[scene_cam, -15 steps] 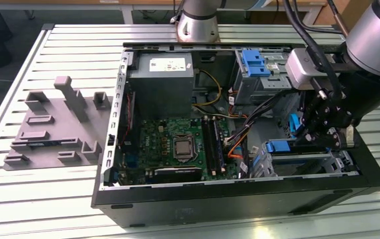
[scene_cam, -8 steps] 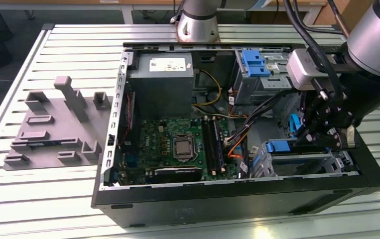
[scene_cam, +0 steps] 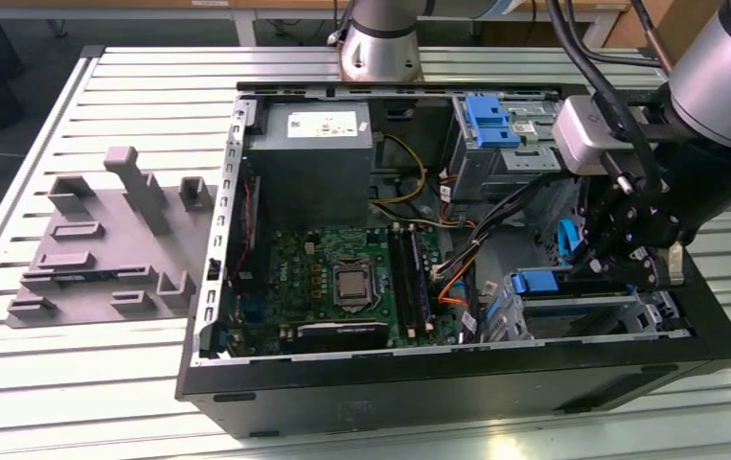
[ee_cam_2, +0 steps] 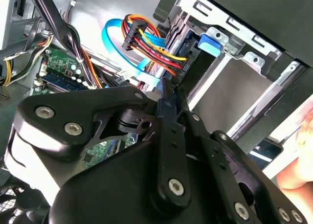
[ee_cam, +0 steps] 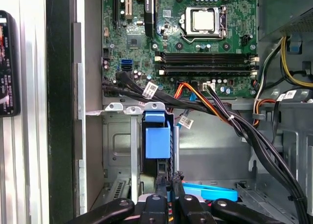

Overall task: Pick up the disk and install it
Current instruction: 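Insert the second disk wire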

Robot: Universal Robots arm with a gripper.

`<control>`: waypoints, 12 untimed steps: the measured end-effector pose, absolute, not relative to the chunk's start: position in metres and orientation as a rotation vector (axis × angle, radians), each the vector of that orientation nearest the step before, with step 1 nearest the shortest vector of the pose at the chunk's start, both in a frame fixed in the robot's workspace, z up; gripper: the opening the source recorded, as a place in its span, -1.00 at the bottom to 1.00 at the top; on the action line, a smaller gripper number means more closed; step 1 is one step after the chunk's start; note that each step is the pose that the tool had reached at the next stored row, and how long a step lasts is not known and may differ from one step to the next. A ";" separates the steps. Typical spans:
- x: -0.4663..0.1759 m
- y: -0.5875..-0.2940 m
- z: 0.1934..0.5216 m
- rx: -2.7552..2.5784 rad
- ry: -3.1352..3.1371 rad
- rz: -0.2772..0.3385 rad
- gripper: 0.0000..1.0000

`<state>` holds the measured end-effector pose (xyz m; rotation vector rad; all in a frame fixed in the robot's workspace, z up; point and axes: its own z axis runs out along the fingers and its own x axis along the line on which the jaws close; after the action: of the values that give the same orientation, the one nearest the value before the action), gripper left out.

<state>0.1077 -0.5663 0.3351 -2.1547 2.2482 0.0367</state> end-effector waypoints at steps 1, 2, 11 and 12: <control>0.108 -0.566 0.335 -2.155 2.248 0.037 -0.68; 0.108 -0.566 0.335 -2.155 2.248 0.037 -0.68; 0.108 -0.567 0.332 -2.154 2.247 0.039 -0.68; 0.108 -0.567 0.332 -2.154 2.247 0.039 -0.68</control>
<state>0.1081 -0.5666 0.3317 -2.1539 2.2472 0.0388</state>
